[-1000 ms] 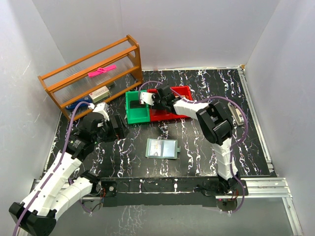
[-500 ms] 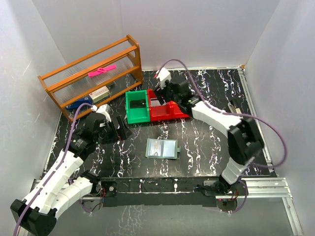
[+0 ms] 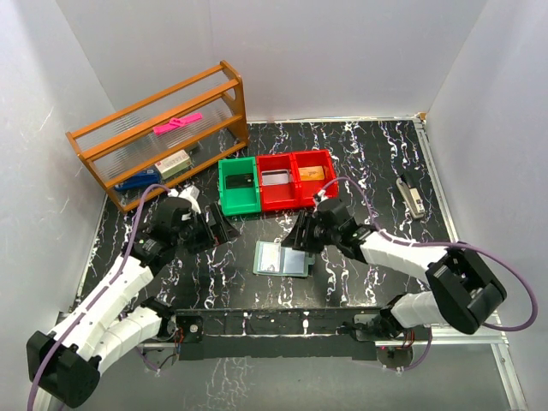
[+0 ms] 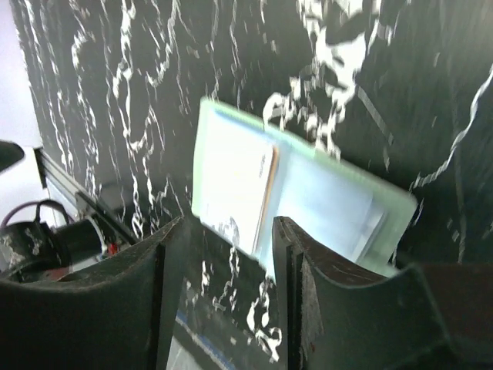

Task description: Take the credit cards out of the card holder

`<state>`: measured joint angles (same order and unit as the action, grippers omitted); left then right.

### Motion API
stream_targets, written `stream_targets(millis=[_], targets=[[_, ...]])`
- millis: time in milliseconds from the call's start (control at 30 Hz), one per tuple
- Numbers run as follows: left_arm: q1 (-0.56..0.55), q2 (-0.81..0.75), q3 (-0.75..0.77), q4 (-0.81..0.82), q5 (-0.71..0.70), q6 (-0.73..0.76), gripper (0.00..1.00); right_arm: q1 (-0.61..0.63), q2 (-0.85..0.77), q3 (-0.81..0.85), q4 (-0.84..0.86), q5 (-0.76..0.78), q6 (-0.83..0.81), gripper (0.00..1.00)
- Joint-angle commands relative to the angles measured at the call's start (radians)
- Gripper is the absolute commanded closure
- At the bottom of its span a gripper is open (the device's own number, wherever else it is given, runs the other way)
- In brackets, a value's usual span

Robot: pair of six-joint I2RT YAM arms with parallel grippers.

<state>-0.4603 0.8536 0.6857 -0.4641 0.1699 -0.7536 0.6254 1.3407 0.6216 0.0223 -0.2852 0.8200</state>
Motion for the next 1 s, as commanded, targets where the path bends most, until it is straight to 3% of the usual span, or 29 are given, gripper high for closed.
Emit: stream_targets(millis=[0,200,600,767,967], targets=[[0.003,0.003,-0.03,0.073,0.092,-0.046,0.02,0.056,-0.09,-0.018,0.012,0.03,0.19,0.56],[0.004,0.125,-0.083,0.18,0.235,-0.069,0.11,0.086,-0.049,-0.044,0.055,0.021,0.259,0.62],[0.003,0.235,-0.048,0.179,0.287,-0.028,0.13,0.098,0.15,-0.052,0.163,-0.029,0.3,0.65],[0.002,0.268,-0.064,0.239,0.332,-0.045,0.17,0.098,0.198,-0.068,0.149,-0.013,0.294,0.73],[-0.031,0.381,-0.014,0.273,0.352,-0.027,0.33,0.096,0.215,-0.091,0.158,0.008,0.288,0.82]])
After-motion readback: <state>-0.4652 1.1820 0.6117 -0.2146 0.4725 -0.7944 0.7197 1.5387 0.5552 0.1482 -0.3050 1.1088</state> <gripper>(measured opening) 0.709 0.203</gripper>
